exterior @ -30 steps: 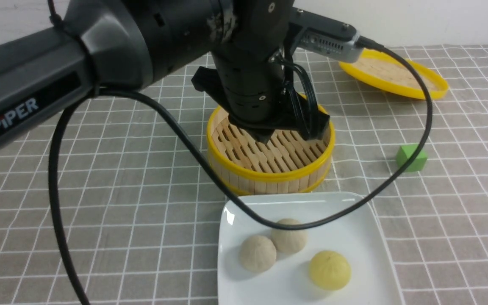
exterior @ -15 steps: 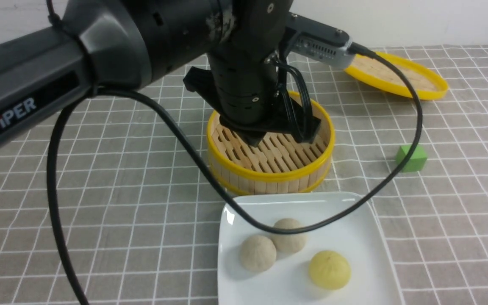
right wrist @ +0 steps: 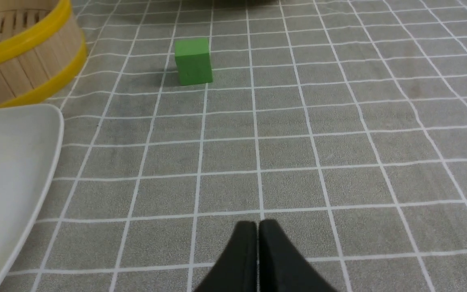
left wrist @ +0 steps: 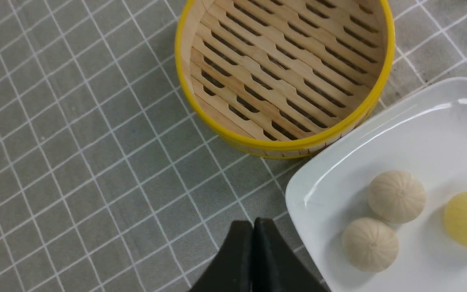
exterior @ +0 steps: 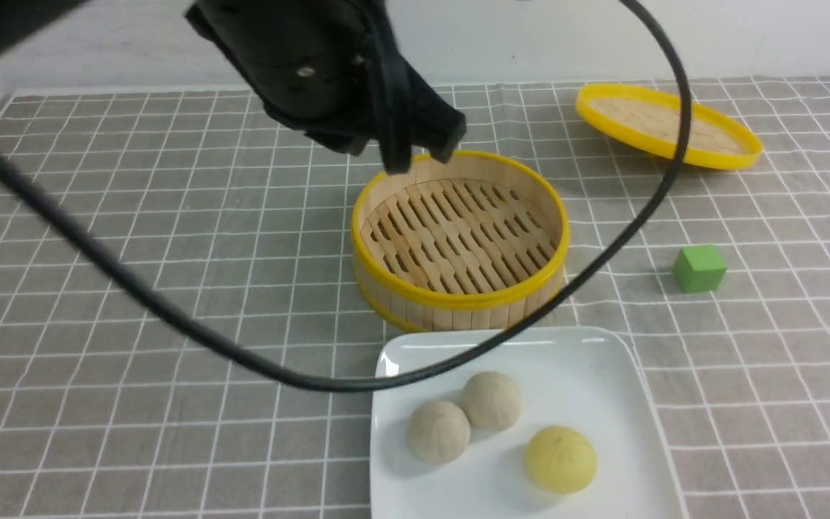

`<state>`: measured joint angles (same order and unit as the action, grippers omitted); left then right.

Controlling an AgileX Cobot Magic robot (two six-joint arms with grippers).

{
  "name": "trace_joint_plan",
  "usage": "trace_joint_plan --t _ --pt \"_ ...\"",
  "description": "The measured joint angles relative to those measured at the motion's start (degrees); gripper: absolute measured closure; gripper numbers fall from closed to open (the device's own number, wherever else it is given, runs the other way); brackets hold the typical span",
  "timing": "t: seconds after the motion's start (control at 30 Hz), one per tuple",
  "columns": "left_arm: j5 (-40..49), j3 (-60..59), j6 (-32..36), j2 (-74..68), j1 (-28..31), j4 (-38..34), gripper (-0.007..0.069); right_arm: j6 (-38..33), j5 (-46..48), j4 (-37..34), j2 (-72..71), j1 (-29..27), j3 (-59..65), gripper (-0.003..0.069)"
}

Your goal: Put the steamed buns into the plate on the grey tablecloth.

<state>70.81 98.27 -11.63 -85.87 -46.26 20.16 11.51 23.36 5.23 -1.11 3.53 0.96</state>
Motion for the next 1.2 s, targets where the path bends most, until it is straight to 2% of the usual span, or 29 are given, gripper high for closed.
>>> trace_joint_plan --t 0.17,0.37,0.4,0.47,0.6,0.77,0.83,1.2 --pt "0.0 -7.0 -0.8 9.0 0.0 0.1 0.0606 0.0 0.0 0.0 0.0 -0.1 0.0 0.0627" --pt "-0.6 -31.2 -8.6 26.5 0.0 -3.6 0.0606 0.0 0.0 0.0 0.0 -0.1 0.0 0.0617" --pt "-0.9 -32.1 -8.9 26.5 0.0 -3.6 0.0606 0.0 0.0 0.0 0.0 -0.1 0.0 0.0617" --pt "-7.1 -42.6 -12.1 33.0 0.0 -6.4 0.0606 0.0 0.0 0.0 0.0 -0.1 0.0 0.0614" --pt "-26.7 -57.3 -19.8 42.1 0.0 -12.6 0.0606 0.0 0.0 0.0 0.0 -0.1 0.0 0.0609" --pt "-44.5 -68.0 -24.5 47.6 0.0 -16.7 0.0604 0.0 0.0 0.0 0.0 -0.1 0.0 0.0602" --pt "-49.0 -71.0 -25.1 48.5 0.0 -16.8 0.0601 0.0 0.0 0.0 0.0 -0.1 0.0 0.0599" --pt "-50.6 -74.2 -25.3 48.6 -0.1 -13.8 0.0589 0.0 0.0 0.0 0.0 -0.1 0.0 0.0584"
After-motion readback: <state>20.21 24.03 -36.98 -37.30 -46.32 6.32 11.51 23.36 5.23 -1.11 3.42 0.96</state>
